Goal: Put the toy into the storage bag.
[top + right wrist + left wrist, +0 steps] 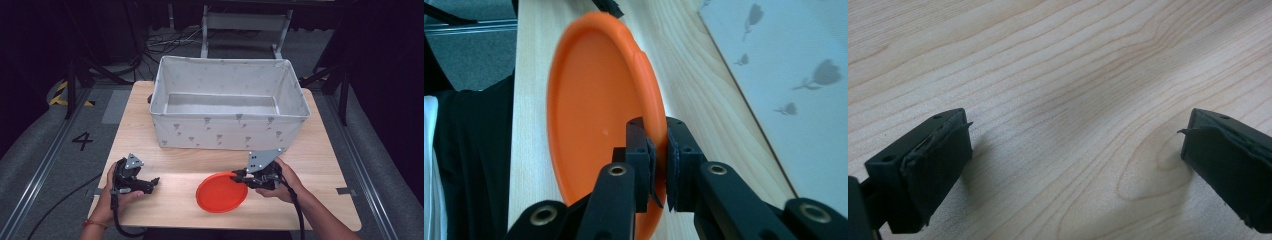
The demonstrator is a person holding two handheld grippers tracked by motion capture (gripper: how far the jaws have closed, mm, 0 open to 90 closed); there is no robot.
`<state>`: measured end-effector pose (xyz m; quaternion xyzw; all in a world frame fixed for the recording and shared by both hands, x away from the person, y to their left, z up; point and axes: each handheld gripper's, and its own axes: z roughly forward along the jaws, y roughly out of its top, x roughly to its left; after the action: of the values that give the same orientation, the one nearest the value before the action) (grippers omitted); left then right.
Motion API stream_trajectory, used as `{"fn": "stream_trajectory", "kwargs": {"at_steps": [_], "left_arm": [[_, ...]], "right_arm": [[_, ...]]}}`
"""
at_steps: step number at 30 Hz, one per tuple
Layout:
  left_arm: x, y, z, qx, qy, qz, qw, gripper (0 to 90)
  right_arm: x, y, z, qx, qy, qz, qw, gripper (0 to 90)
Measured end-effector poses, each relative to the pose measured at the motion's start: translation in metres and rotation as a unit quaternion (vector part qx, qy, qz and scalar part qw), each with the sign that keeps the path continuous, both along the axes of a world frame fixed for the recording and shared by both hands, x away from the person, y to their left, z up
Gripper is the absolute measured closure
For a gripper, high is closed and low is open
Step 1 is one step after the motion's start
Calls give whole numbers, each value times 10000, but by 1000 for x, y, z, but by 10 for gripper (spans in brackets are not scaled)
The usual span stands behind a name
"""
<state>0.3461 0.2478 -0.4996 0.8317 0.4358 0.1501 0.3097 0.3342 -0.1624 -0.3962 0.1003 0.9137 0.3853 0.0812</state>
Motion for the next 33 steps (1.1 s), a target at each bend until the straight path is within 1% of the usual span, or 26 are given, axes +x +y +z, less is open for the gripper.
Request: {"fn": "stream_trajectory", "kwargs": {"at_steps": [2,3,5,6,9,10,11,13,15,16,19,21,24,25,27,30,33], "left_arm": [[0,0,0,0,0,0,10000,2],[0,0,0,-6,-7,1,10000,2],[0,0,0,-6,-7,-2,10000,2],[0,0,0,-6,-7,-2,10000,2],[0,0,0,-5,-7,-2,10000,3],[0,0,0,-5,-7,-1,10000,2],[0,0,0,-5,-6,-2,10000,2],[0,0,0,-6,-7,-2,10000,2],[0,0,0,-6,-5,-2,10000,3],[0,0,0,-6,-5,-2,10000,2],[0,0,0,-2,-8,-4,10000,3],[0,0,0,-2,-14,-2,10000,4],[0,0,0,-4,-15,0,10000,4],[0,0,0,-2,-16,0,10000,4],[0,0,0,5,-15,6,10000,6],[-1,0,0,5,-16,14,10000,6],[-1,0,0,5,-17,14,10000,6]], "right_arm": [[-2,-4,5,-117,-75,-72,9999,826],[-3,-8,9,-226,-147,-125,9996,826],[-3,-14,15,-289,-173,-190,9993,826],[-3,-14,15,-289,-173,-190,9993,826],[-6,-25,31,-410,-349,-319,9980,826],[-8,-30,38,-450,-416,-358,9975,826],[-9,-36,45,-443,-472,-405,9971,826],[-10,-46,54,-391,-502,-520,9966,826],[-10,-53,61,-391,-499,-593,9962,825],[-10,-53,61,-391,-499,-593,9962,825],[-11,-67,74,-418,-566,-749,9947,825],[-13,-74,83,-450,-642,-823,9935,825],[-17,-84,97,-482,-833,-911,9912,826],[-19,-87,101,-491,-888,-930,9905,825],[-20,-92,105,-476,-921,-945,9901,826],[-22,-98,111,-367,-911,-981,9903,826],[-23,-102,115,-337,-935,-1019,9898,826]]}}
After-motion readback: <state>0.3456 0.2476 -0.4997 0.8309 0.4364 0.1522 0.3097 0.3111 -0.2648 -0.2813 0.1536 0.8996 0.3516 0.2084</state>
